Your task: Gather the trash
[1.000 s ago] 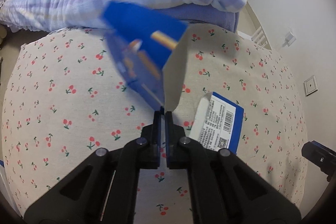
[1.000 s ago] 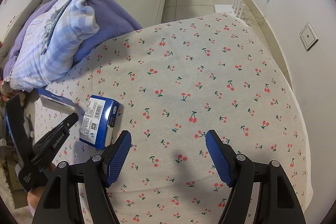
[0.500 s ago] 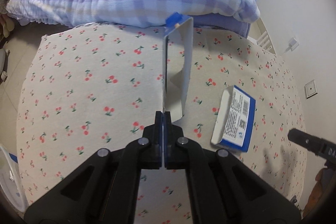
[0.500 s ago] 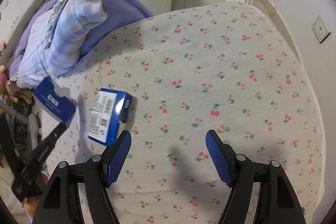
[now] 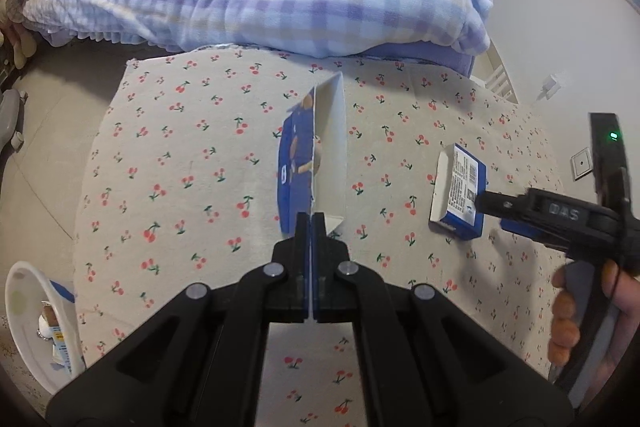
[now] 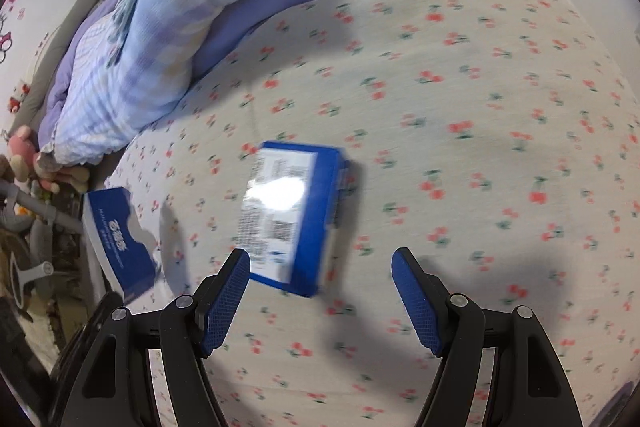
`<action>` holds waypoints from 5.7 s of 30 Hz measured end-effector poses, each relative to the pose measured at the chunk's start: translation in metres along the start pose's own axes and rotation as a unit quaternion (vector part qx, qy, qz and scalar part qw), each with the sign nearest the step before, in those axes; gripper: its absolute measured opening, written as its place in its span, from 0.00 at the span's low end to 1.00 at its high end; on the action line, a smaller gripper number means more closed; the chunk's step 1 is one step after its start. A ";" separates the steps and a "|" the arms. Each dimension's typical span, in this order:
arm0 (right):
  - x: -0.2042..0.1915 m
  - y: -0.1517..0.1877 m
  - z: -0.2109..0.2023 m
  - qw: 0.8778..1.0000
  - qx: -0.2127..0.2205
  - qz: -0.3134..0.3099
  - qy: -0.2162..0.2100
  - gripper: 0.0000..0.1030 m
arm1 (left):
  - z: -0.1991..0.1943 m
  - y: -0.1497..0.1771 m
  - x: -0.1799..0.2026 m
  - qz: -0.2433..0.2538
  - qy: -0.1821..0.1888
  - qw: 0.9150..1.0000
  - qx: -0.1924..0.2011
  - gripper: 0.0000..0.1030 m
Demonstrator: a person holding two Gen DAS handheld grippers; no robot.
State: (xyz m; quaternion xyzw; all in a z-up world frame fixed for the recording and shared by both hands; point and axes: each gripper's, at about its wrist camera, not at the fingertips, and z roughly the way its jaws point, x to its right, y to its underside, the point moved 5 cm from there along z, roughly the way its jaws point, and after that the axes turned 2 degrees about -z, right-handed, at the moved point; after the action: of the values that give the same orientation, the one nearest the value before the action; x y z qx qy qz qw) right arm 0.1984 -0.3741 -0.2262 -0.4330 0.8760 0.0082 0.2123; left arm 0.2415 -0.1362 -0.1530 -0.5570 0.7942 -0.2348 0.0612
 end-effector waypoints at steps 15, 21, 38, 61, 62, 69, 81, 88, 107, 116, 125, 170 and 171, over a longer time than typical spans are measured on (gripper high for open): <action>-0.024 -0.004 0.034 0.998 -0.009 -0.022 0.053 0.61 | -0.025 0.014 -0.050 -0.040 0.015 0.999 -0.003 0.01; -0.027 -0.006 0.013 1.000 0.006 -0.016 0.019 0.60 | -0.035 0.015 -0.054 -0.052 0.020 0.998 0.002 0.01; -0.136 0.023 -0.052 0.981 0.066 -0.165 -0.080 0.60 | -0.124 0.042 -0.081 -0.055 -0.069 0.992 0.092 0.01; -0.279 0.116 -0.075 0.933 0.090 -0.326 -0.120 0.60 | -0.190 0.100 -0.155 -0.066 -0.150 0.975 0.153 0.01; -0.284 0.120 -0.073 0.932 0.089 -0.331 -0.119 0.60 | -0.190 0.102 -0.160 -0.070 -0.151 0.974 0.151 0.01; -0.320 0.143 -0.055 0.924 0.076 -0.353 -0.123 0.60 | -0.195 0.112 -0.198 -0.105 -0.150 0.973 0.144 0.01; -0.377 0.190 -0.019 0.906 0.044 -0.402 -0.126 0.61 | -0.174 0.132 -0.272 -0.202 -0.112 0.969 0.088 0.01; -0.400 0.211 0.007 0.899 0.022 -0.420 -0.122 0.61 | -0.143 0.149 -0.298 -0.227 -0.120 0.966 0.035 0.01; -0.411 0.219 0.033 0.898 0.000 -0.424 -0.115 0.61 | -0.088 0.166 -0.309 -0.207 -0.170 0.961 -0.063 0.09; -0.410 0.219 0.035 0.899 -0.001 -0.423 -0.111 0.61 | -0.123 0.159 -0.320 -0.266 -0.142 0.953 -0.019 0.18; -0.415 0.233 0.060 0.891 -0.019 -0.444 -0.087 0.62 | -0.171 0.169 -0.345 -0.361 -0.149 0.920 0.032 0.30; -0.407 0.290 0.095 0.884 -0.079 -0.458 -0.052 0.64 | -0.188 0.168 -0.330 -0.300 -0.246 0.919 0.071 0.33; -0.404 0.292 0.089 0.883 -0.077 -0.459 -0.057 0.64 | -0.191 0.169 -0.326 -0.293 -0.254 0.919 0.075 0.37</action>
State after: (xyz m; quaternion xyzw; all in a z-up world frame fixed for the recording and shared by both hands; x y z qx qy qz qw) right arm 0.2240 0.1309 -0.2034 -0.8005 0.5622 0.0018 0.2076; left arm 0.1500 0.2652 -0.1128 -0.7996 0.5331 -0.1516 0.2310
